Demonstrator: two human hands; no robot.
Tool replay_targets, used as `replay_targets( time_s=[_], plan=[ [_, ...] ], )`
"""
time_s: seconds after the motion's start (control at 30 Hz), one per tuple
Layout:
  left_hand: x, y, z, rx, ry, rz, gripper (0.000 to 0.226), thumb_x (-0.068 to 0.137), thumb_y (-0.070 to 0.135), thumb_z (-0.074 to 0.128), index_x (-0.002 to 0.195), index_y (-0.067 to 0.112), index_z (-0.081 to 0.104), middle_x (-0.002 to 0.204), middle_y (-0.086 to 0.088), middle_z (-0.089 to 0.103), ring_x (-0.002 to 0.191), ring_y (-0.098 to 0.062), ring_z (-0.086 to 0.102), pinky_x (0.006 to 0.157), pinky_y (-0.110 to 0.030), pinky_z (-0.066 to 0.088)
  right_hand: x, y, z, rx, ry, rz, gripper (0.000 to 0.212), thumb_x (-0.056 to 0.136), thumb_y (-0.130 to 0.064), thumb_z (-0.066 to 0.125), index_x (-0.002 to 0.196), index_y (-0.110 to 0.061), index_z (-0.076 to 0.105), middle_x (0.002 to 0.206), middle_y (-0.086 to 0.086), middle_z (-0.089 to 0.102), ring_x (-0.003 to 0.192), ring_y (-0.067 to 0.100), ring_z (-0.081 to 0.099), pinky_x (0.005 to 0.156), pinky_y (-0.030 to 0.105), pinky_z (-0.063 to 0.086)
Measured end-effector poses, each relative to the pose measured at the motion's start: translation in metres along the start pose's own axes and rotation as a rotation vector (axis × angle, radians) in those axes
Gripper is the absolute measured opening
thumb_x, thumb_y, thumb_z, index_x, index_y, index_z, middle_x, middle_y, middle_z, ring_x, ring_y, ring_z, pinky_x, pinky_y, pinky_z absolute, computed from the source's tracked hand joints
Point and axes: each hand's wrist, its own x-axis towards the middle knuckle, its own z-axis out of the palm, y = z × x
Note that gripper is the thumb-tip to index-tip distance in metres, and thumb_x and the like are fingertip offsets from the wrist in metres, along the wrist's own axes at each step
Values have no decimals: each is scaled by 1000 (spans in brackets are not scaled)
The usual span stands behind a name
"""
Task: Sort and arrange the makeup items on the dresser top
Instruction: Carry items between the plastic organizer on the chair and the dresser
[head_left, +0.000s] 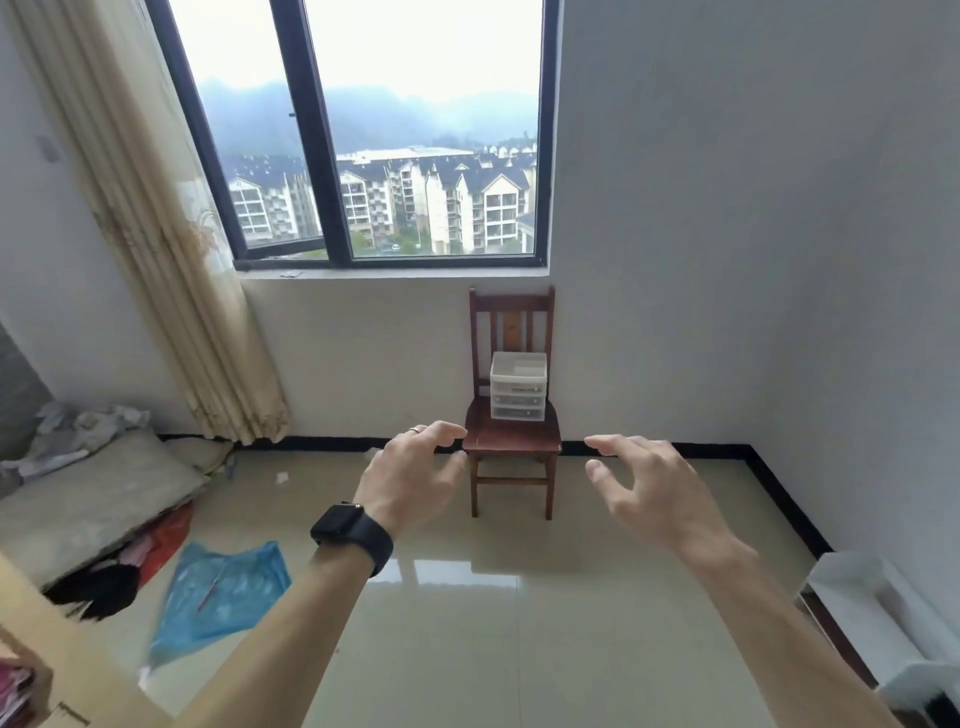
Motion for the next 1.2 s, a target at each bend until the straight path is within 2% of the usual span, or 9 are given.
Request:
replay_targets(
  time_s=[0.37, 0.5, 0.63, 0.77, 0.87, 1.03, 1.2],
  plan=[
    [199, -48, 69, -5, -58, 3, 27, 95, 35, 56, 121, 38, 63, 118, 17, 66, 115, -6, 57, 99, -33, 47, 194, 63, 62, 8, -50, 33, 33, 99, -44, 54, 131, -40, 61, 131, -18, 62, 129, 10, 46, 106, 37, 41],
    [287, -72, 92, 65, -87, 18, 30, 95, 34, 54, 124, 37, 63, 121, 14, 65, 118, -10, 55, 101, -30, 44, 262, 85, 87, 16, -69, 89, 31, 98, -47, 52, 128, -44, 60, 130, -23, 61, 131, 6, 44, 101, 32, 40],
    [362, -95, 119, 126, -129, 8, 31, 96, 35, 53, 126, 36, 62, 126, 13, 63, 120, -13, 54, 100, -30, 43, 320, 112, 111, 55, -89, 168, 33, 98, -48, 53, 130, -47, 59, 132, -16, 62, 133, 7, 46, 106, 34, 42],
    [426, -119, 158, 127, -183, -18, 31, 95, 36, 53, 125, 38, 61, 123, 15, 63, 118, -11, 55, 96, -29, 45, 375, 143, 142, 89, -113, 207, 31, 98, -45, 54, 129, -46, 60, 129, -23, 62, 129, 3, 46, 98, 24, 38],
    [473, -137, 193, 150, -243, -44, 31, 95, 38, 52, 125, 39, 60, 124, 14, 62, 119, -12, 54, 96, -30, 45, 420, 169, 171, 120, -164, 230, 30, 99, -44, 53, 129, -45, 60, 127, -27, 61, 127, 2, 46, 95, 22, 34],
    [557, -163, 256, 181, -310, -96, 32, 95, 37, 49, 125, 39, 59, 126, 13, 62, 117, -14, 56, 96, -30, 46, 505, 218, 223, 198, -264, 257, 31, 100, -43, 53, 130, -44, 60, 127, -25, 62, 123, 4, 49, 95, 23, 35],
    [621, -182, 306, 288, -441, -179, 34, 97, 36, 45, 128, 35, 57, 124, 4, 64, 114, -22, 58, 92, -33, 46, 582, 255, 263, 227, -369, 297, 30, 100, -37, 54, 128, -38, 64, 124, -21, 65, 122, 9, 54, 104, 28, 41]
  ],
)
